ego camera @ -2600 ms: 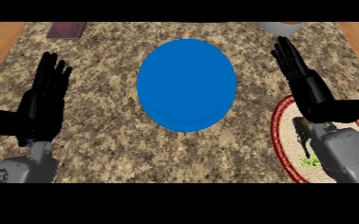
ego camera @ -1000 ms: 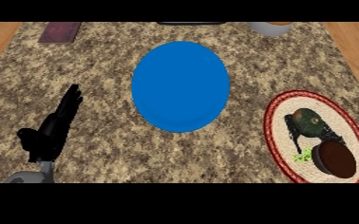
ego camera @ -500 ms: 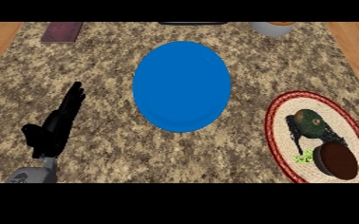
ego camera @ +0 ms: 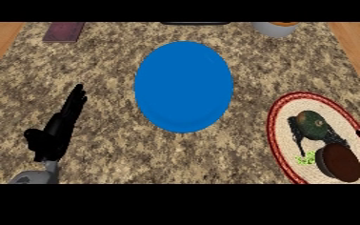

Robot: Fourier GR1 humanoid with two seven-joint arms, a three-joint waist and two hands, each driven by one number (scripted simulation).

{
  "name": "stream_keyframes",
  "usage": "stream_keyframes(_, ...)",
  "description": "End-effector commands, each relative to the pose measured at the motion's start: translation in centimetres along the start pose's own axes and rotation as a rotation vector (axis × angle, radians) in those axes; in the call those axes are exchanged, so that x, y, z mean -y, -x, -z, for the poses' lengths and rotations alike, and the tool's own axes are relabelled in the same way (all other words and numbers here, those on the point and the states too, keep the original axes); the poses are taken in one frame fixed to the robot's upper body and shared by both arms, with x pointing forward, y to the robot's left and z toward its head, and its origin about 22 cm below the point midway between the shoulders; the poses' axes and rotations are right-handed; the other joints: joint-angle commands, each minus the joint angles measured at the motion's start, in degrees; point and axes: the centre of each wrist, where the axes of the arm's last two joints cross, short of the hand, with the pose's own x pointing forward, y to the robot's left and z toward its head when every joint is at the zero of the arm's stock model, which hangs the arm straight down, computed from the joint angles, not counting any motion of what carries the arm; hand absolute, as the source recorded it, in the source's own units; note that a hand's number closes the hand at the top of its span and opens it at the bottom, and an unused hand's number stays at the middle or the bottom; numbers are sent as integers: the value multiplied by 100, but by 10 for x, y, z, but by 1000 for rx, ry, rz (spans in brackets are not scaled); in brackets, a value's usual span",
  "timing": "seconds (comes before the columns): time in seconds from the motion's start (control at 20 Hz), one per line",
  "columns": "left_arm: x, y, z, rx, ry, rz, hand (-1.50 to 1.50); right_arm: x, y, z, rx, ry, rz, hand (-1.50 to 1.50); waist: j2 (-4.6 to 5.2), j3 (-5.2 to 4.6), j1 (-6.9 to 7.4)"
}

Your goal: Pick the cupcake from the placemat and place it in the plate

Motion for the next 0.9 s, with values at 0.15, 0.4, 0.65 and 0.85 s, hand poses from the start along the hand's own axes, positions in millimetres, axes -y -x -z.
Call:
stream_keyframes(0.15, 0, 3, -16, 2, 18, -14, 0, -22, -6, 21, -41, -56, -39, -150, -3, 3, 23)
stream_keyframes(0.4, -6, 5, -2, 2, 0, 9, 0, -32, -12, 44, -50, -31, -58, -150, 2, 2, 6)
stream_keyframes(0.65, 12, -4, 17, 4, 0, 8, 0, -27, 16, 51, -93, -51, -77, -150, -1, 2, -24)
stream_keyframes(0.85, -18, -5, 2, 1, -8, 8, 0, -45, 34, 66, -55, -72, -76, -150, 0, 4, 1)
